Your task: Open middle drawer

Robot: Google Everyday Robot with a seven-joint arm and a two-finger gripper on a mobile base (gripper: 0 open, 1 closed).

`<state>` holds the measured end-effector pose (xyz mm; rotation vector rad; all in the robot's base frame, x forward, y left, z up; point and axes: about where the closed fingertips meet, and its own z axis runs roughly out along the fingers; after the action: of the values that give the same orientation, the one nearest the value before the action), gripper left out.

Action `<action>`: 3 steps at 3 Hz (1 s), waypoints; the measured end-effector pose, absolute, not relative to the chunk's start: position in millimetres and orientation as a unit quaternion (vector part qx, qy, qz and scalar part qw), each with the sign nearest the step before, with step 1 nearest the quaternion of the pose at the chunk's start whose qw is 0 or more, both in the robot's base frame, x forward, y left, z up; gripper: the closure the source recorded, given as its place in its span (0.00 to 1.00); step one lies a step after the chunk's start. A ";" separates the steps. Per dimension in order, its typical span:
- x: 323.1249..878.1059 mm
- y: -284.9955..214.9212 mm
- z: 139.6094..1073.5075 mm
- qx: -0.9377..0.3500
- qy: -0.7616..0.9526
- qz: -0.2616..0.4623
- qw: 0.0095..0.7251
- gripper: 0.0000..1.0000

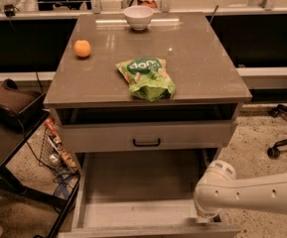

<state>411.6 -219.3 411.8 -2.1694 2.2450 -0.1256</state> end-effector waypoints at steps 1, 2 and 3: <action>417.1 -217.8 397.5 -0.691 0.723 -0.029 0.007 1.00; 392.7 -226.1 378.0 -0.675 0.737 0.005 -0.004 1.00; 374.5 -232.6 373.4 -0.659 0.752 0.026 -0.012 1.00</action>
Offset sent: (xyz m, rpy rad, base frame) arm -0.0802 -0.0250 -0.0602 0.1371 0.2164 -0.1893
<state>374.5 -232.6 373.4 -2.0852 2.3813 0.0815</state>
